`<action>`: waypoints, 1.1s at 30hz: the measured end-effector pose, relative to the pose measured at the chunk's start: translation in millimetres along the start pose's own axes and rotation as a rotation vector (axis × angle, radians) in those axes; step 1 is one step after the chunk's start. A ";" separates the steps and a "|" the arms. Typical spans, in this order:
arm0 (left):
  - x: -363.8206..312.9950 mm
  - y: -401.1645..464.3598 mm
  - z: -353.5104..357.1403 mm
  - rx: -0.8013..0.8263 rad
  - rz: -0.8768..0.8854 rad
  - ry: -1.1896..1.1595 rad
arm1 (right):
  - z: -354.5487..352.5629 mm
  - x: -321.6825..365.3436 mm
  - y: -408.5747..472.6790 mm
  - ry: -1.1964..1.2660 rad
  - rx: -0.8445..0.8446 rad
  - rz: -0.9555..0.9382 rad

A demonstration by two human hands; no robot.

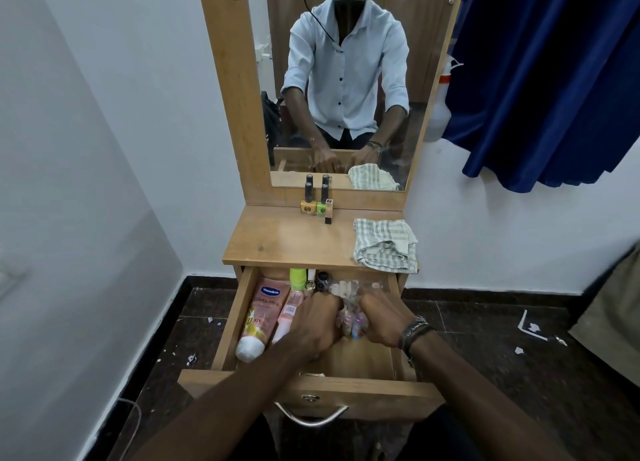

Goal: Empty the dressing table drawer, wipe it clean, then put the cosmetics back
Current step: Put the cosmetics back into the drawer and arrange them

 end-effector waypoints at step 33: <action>93.1 138.6 -127.6 -0.477 -0.025 -0.569 | -121.4 -20.2 152.5 0.395 -0.435 0.420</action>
Point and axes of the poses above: each hand's wrist, its own y-axis towards the middle knuckle, its own z-axis out of the palm, x = y × z, the point moved 6 cm from there along y, towards the middle knuckle, and after that the axes turned 8 degrees about x, right-handed, at the moved point
